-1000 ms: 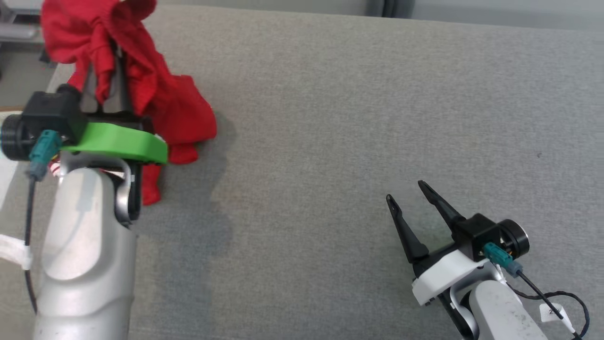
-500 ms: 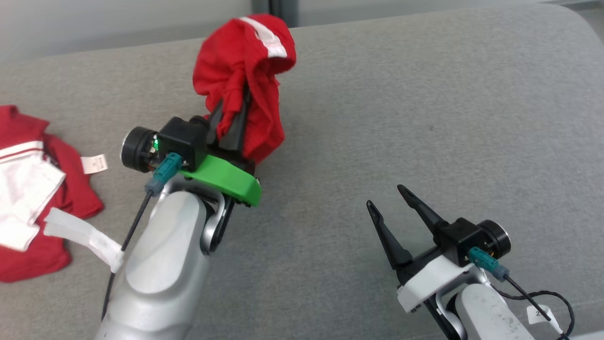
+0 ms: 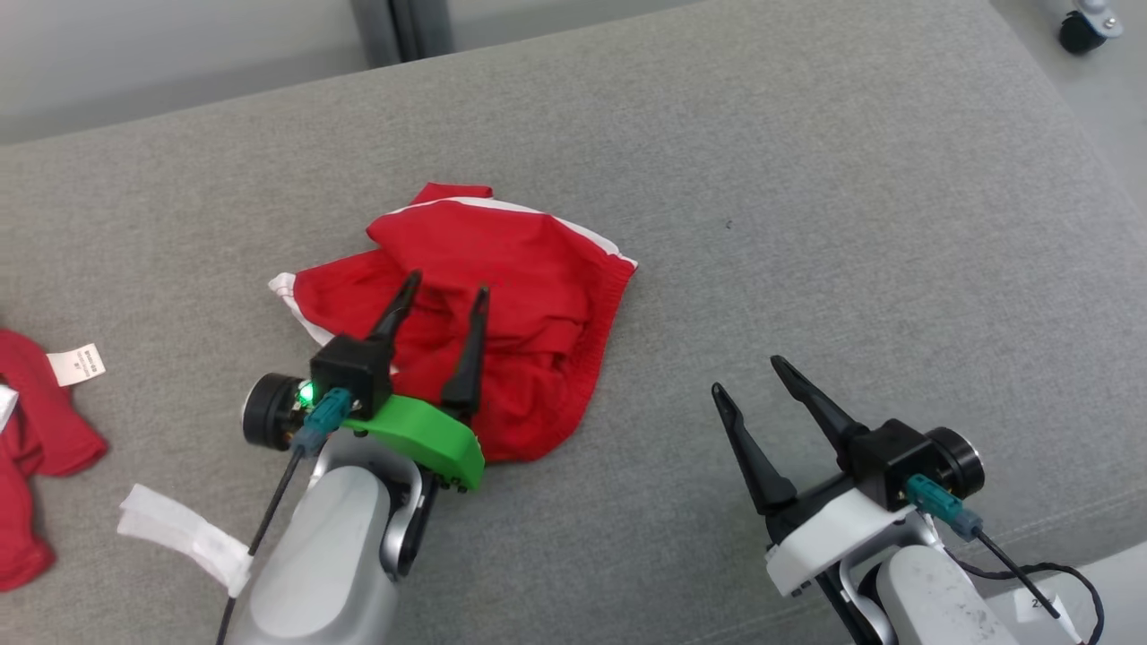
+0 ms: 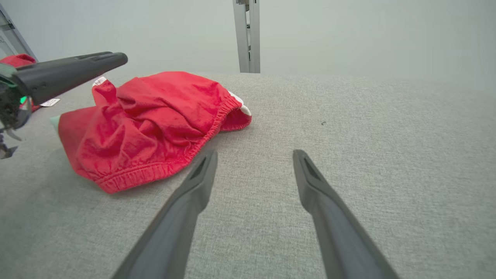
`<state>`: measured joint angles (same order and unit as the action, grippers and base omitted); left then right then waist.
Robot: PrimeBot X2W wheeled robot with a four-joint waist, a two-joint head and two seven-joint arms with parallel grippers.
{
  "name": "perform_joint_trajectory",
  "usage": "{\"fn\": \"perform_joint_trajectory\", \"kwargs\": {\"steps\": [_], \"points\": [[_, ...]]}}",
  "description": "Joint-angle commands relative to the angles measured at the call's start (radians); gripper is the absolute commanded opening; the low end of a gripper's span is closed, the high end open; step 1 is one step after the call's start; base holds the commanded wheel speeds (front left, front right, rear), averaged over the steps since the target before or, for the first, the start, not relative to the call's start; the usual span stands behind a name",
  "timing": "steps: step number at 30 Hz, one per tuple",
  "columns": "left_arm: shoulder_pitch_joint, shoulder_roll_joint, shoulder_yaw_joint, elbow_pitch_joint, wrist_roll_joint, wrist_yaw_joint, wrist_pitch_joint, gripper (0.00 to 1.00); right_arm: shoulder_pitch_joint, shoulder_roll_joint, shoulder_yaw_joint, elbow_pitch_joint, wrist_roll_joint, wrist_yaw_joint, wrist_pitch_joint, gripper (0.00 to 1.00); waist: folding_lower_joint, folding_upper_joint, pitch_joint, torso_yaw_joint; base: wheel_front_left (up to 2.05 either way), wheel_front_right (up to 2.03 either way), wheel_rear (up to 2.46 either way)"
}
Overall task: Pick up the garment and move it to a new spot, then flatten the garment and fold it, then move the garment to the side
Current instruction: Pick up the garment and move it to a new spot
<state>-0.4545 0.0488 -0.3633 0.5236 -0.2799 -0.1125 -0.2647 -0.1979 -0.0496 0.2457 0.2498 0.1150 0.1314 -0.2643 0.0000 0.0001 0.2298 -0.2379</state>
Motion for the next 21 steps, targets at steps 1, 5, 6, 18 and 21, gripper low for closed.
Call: {"fn": "perform_joint_trajectory", "kwargs": {"steps": [1, 5, 6, 18, 21], "points": [[0.027, 0.005, 0.022, -0.007, 0.016, 0.010, 0.000, 1.00, 0.007, -0.003, -0.003, -0.001, -0.003, -0.001, 0.000, 1.00, 0.0000, -0.0001, -0.028, 0.050, 0.00, 0.00, 0.00], [0.072, 0.005, 0.100, -0.031, 0.030, 0.026, 0.001, 1.00, 0.005, -0.003, -0.013, 0.001, -0.009, -0.002, 0.000, 1.00, 0.0000, -0.0001, -0.051, 0.099, 0.00, 0.00, 0.00], [0.086, 0.006, 0.120, -0.036, 0.035, 0.027, 0.001, 1.00, 0.005, -0.003, -0.016, 0.001, -0.010, -0.001, 0.000, 1.00, 0.0000, -0.0001, -0.056, 0.110, 0.00, 0.00, 0.00], [0.330, 0.010, 0.306, -0.144, 0.108, 0.008, 0.000, 1.00, 0.046, -0.003, -0.058, 0.020, 0.009, -0.001, 0.000, 1.00, 0.0000, -0.0001, -0.124, 0.196, 0.00, 0.00, 0.00], [0.379, 0.006, 0.317, -0.164, 0.111, -0.002, 0.001, 1.00, 0.059, -0.003, -0.072, 0.029, 0.010, -0.001, 0.000, 1.00, 0.0000, -0.0001, -0.130, 0.203, 0.00, 0.00, 0.00]]}}
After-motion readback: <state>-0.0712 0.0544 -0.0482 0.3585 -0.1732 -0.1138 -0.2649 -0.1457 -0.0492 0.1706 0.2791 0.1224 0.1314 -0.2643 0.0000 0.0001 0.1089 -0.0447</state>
